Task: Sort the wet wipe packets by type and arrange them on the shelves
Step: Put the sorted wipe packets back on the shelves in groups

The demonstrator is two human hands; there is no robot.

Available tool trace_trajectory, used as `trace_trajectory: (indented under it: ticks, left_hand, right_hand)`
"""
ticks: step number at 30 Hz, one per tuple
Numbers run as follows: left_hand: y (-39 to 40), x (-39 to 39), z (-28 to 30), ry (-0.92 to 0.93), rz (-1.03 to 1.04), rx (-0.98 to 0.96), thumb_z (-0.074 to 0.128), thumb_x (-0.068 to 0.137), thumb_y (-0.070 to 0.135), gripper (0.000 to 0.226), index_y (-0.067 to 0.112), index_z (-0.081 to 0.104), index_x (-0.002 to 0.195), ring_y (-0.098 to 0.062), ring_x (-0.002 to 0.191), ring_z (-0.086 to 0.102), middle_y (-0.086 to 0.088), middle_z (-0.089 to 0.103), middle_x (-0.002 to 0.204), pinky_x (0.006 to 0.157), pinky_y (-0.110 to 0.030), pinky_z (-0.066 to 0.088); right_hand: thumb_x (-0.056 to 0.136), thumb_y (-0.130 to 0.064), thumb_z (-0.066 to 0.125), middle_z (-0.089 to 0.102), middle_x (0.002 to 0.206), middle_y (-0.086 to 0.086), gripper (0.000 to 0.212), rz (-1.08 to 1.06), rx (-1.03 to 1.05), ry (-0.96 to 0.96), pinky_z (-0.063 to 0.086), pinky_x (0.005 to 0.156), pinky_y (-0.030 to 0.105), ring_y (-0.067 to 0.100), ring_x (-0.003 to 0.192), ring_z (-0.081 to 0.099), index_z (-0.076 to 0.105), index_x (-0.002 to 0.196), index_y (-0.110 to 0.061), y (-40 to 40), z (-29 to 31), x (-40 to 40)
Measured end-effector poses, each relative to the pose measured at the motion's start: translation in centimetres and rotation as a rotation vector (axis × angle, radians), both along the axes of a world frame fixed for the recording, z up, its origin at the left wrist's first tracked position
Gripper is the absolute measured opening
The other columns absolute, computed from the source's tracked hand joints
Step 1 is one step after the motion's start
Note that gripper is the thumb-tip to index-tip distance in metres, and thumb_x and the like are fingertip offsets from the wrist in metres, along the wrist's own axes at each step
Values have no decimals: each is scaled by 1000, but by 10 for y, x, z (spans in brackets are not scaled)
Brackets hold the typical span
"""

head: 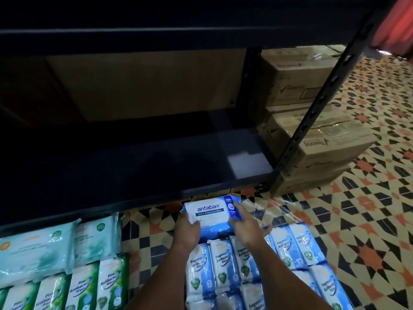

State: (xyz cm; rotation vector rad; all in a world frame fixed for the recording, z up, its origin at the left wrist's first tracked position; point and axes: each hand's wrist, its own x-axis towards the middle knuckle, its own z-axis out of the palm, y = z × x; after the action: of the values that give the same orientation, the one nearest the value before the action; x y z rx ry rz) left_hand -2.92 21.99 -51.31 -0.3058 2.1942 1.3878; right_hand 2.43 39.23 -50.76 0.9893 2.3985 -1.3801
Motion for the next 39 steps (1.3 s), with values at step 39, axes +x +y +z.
trace_trajectory:
  ticks: [39]
  left_hand:
    - [-98,-41,497,872,258,178,59,93,42,31,21,74,109,-7,80,62,4,70,96,61,-26,43]
  right_hand:
    - [99,-33,58,50,150,9,58,55,272,943,32,117,37,27,140,42,45,150,-9,-92,489,-57]
